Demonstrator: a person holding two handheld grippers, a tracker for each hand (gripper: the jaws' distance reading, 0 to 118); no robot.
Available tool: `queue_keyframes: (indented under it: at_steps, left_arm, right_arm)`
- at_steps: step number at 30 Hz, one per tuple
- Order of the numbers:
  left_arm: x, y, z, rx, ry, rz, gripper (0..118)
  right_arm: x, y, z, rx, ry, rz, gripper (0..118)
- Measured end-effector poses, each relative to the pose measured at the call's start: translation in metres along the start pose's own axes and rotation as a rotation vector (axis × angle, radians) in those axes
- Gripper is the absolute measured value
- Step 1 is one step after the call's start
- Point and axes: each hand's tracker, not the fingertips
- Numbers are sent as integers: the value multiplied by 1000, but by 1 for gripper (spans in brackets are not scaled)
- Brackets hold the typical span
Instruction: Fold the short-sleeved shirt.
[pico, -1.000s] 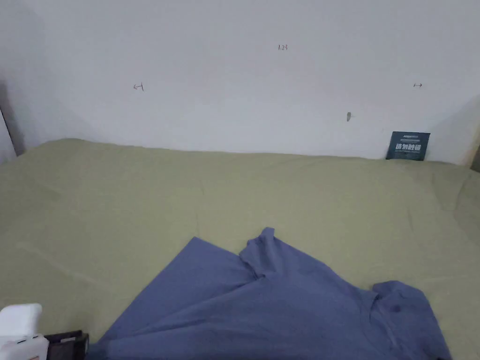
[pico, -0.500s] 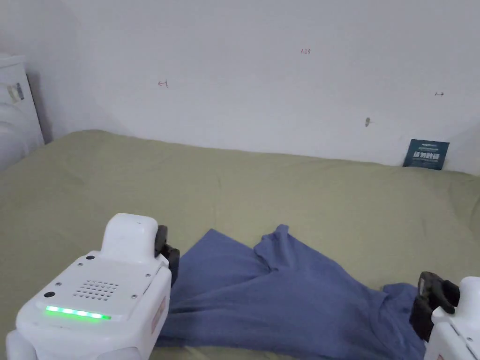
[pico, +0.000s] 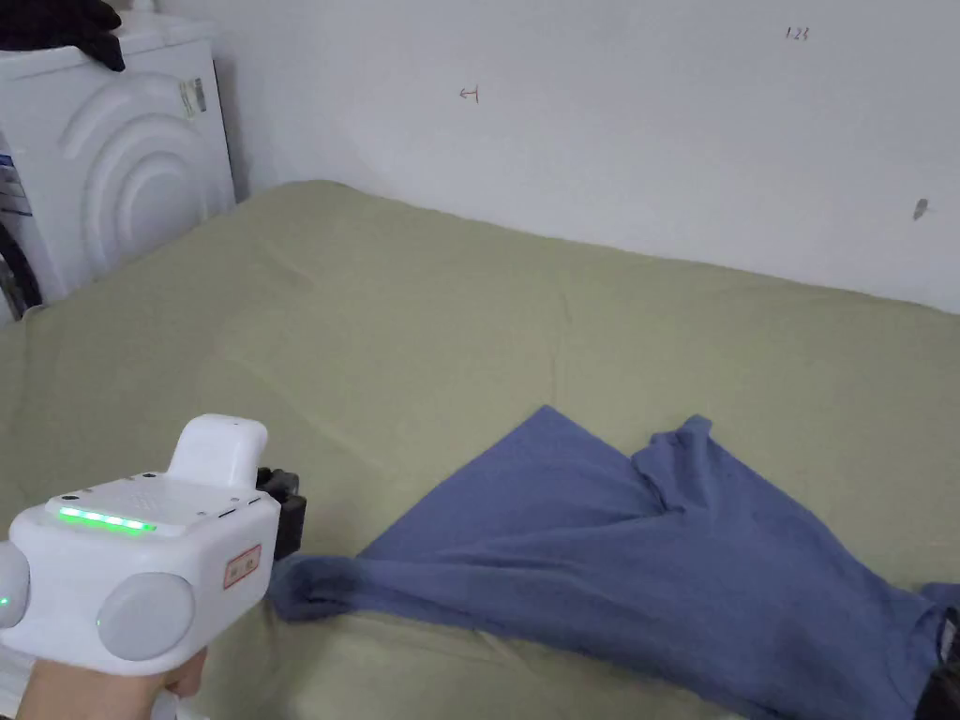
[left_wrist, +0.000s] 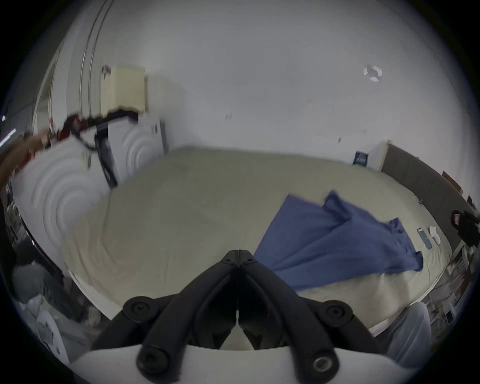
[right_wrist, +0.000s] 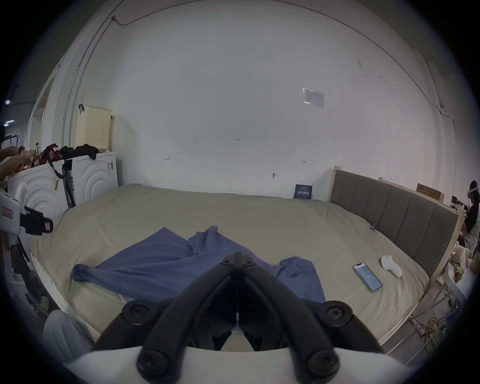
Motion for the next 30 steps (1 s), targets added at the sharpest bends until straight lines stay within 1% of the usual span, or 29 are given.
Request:
queue_keyframes:
  at_steps: [4,5,6,7,8,9,11,12,13,14,15,16,17,18,19,20,21,22,24,25,27,28,29,30]
  left_arm:
    - [-19,-17,-33,-127,-41,7,0]
    - [-18,-18,-36,-166,-61,4,14]
    - [-19,-20,-44,-202,-68,3,49]
    - [-20,-22,-56,-258,-78,7,94]
    - [-20,-25,-68,-308,-96,6,118]
    - [-15,-25,-75,-258,-81,5,116]
    - [-3,-30,-95,-330,-41,-33,115]
    - [2,-33,-104,-333,-41,-36,113]
    - [0,-30,-111,-349,-49,-43,109]
    - [5,-33,-118,-373,-41,-66,96]
    - [11,-38,-124,-397,-4,-111,81]
    - [16,-43,-126,-413,9,-142,78]
    - [1,-38,-132,-399,-28,-109,66]
    - [0,-36,-128,-391,-18,-113,25]
    - [-1,-33,-122,-388,-113,-91,0]
    - [1,-34,-121,-384,-170,-41,0]
    - [8,-31,-103,-377,-88,-69,0]
    - [11,-34,-102,-401,-117,-140,0]
    - [12,-40,-100,-387,-97,-137,0]
    - [15,-33,-102,-382,-99,-134,0]
    - [15,-29,-101,-375,-95,-115,0]
    - [13,-29,-100,-366,-97,-101,0]
    - [15,-26,-105,-371,-96,-94,0]
    - [15,-25,-106,-376,-99,-89,0]
  right_arm:
    - [-12,-13,-11,-62,19,12,2]
    - [-14,-16,-14,-77,24,16,2]
    - [-16,-18,-16,-87,26,19,2]
    - [-18,-21,-18,-98,29,22,2]
    - [-19,-24,-21,-113,36,25,2]
    - [-20,-26,-24,-128,40,25,2]
    - [-21,-29,-27,-147,49,26,2]
    - [-22,-31,-29,-155,50,30,2]
    - [-22,-33,-32,-166,51,39,2]
    - [-21,-35,-34,-178,52,40,2]
    - [-19,-36,-38,-197,58,38,2]
    - [-17,-39,-40,-212,65,33,2]
    - [-14,-41,-43,-225,65,31,2]
    - [-12,-42,-46,-241,67,32,2]
    - [-8,-44,-48,-251,68,26,2]
    - [-4,-46,-51,-261,68,17,2]
    - [0,-46,-56,-275,70,12,2]
    - [5,-46,-63,-295,69,1,2]
    - [15,-45,-79,-326,75,-9,2]
    - [21,-44,-91,-336,77,0,2]
    - [33,-38,-125,-356,59,22,2]
    - [39,-35,-144,-375,63,32,2]
    - [46,-32,-169,-411,89,42,2]
    - [51,-29,-193,-418,86,35,2]
